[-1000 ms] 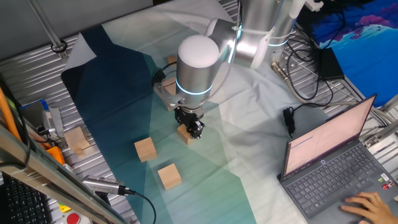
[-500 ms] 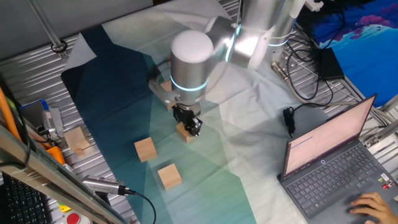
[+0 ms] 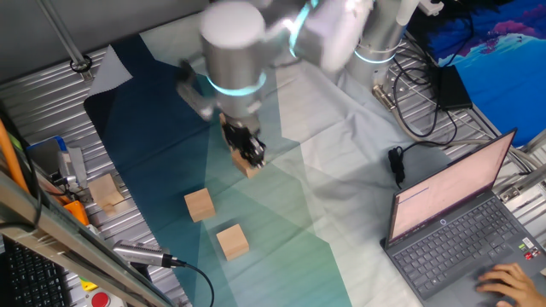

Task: Stack the blocks in a vertical line of five

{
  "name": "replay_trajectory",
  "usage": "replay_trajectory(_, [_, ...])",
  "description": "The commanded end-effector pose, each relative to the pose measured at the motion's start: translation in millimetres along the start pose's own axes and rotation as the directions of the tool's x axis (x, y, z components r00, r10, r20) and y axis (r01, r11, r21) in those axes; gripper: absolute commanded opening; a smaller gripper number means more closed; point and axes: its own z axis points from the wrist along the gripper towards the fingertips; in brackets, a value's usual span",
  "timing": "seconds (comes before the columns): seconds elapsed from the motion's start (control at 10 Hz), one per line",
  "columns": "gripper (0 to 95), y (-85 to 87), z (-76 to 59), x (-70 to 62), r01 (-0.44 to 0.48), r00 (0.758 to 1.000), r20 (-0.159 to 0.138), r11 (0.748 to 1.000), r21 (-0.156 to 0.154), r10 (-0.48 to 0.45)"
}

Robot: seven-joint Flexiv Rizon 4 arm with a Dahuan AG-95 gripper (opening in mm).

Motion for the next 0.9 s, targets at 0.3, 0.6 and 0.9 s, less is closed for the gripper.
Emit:
replay_trajectory(0.3, [0.0, 4.1, -18.8, 0.2, -0.012, 1.0, 0.001, 1.0, -0.004, 0.012])
replay_trajectory(0.6, [0.0, 4.5, -18.6, 1.2, 0.028, 1.0, -0.004, 1.0, -0.003, -0.028])
replay_trajectory(0.9, [0.0, 5.1, -18.0, 1.7, 0.062, 0.998, -0.008, 0.998, 0.008, -0.062])
